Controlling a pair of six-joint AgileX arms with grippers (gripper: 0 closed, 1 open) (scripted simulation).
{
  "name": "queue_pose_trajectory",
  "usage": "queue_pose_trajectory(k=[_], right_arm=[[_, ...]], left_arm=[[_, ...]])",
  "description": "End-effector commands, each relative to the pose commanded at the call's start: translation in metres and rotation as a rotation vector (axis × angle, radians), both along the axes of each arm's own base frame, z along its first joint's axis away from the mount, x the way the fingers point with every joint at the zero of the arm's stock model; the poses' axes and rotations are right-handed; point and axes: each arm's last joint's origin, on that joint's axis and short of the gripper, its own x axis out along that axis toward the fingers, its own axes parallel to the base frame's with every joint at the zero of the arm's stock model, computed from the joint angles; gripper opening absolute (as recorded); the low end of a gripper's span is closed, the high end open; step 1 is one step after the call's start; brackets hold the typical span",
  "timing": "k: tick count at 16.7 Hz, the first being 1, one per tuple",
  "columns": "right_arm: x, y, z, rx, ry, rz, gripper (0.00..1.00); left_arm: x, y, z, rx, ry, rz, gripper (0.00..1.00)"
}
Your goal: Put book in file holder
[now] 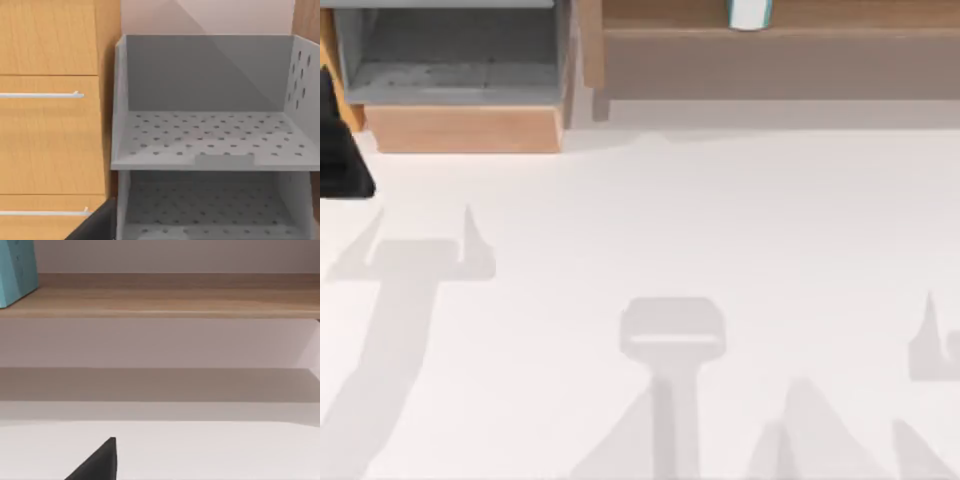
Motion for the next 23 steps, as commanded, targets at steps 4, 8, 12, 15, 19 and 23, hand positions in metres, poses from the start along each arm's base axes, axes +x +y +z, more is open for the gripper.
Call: queue_pose_trajectory(k=[4, 8, 12, 15, 19, 23], right_arm=[[0.000, 0.000, 0.000, 0.000, 0.000, 0.000, 1.00], [0.000, 0.000, 0.000, 0.000, 0.000, 0.000, 1.00], [0.000, 0.000, 0.000, 0.000, 0.000, 0.000, 1.00], [0.000, 0.000, 0.000, 0.000, 0.000, 0.000, 1.00], [0.000, 0.000, 0.000, 0.000, 0.000, 0.000, 1.00], [0.000, 0.000, 0.000, 0.000, 0.000, 0.000, 1.00]], left_arm=[[0.068, -0.051, 0.049, -0.005, -0.002, -0.008, 1.00], [0.144, -0.133, 0.061, -0.012, -0.001, -0.014, 1.00], [0.203, -0.229, 0.028, -0.011, 0.007, -0.018, 1.00], [0.229, -0.289, -0.015, -0.006, 0.014, -0.016, 1.00], [0.245, -0.335, -0.062, -0.006, 0.016, -0.007, 1.00], [0.248, -0.347, -0.075, -0.009, 0.014, -0.003, 1.00]])
